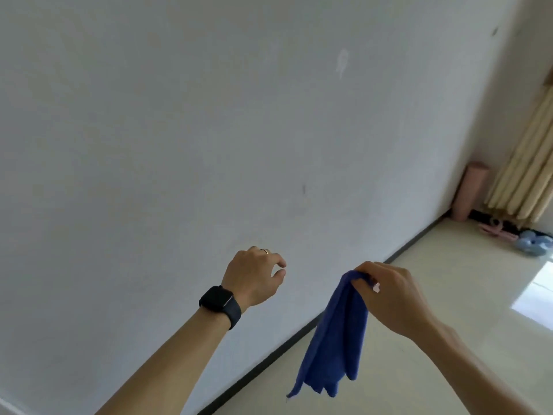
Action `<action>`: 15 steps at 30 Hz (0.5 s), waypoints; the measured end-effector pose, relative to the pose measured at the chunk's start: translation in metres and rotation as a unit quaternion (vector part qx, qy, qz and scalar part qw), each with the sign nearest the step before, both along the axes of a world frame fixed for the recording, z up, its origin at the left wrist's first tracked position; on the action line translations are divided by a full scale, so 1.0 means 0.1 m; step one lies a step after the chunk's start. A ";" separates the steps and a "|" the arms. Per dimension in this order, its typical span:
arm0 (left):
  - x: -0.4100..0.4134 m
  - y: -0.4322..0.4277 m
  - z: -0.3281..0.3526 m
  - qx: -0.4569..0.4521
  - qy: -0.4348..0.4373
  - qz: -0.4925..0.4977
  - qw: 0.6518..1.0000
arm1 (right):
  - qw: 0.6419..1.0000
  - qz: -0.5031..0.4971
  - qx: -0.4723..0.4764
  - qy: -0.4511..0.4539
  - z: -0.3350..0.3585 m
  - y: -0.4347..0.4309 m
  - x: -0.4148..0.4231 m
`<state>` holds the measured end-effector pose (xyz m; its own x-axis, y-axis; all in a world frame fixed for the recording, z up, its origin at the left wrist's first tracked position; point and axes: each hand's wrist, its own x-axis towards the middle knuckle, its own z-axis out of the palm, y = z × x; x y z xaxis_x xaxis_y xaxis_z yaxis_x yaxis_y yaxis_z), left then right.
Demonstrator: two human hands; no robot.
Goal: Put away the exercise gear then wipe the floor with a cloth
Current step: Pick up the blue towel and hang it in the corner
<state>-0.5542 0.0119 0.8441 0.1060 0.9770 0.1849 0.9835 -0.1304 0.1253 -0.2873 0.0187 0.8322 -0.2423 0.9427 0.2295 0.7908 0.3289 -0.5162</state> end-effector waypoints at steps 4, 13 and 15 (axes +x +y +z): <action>0.88 0.57 0.05 -0.016 0.013 -0.045 0.999 | 0.995 -0.094 0.016 -0.014 0.06 0.09 1.08; 3.27 1.50 0.39 -0.016 -0.013 -0.145 0.989 | 0.975 -0.213 0.047 -0.054 0.35 0.43 3.35; 3.73 1.66 0.46 -0.016 -0.017 -0.160 0.987 | 0.968 -0.241 0.046 -0.052 0.36 0.49 3.81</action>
<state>-0.1815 0.1783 0.8903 0.4036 0.9003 0.1631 0.8879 -0.4284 0.1677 0.0941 0.0678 0.8685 0.1948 0.9285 0.3161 0.9098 -0.0506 -0.4120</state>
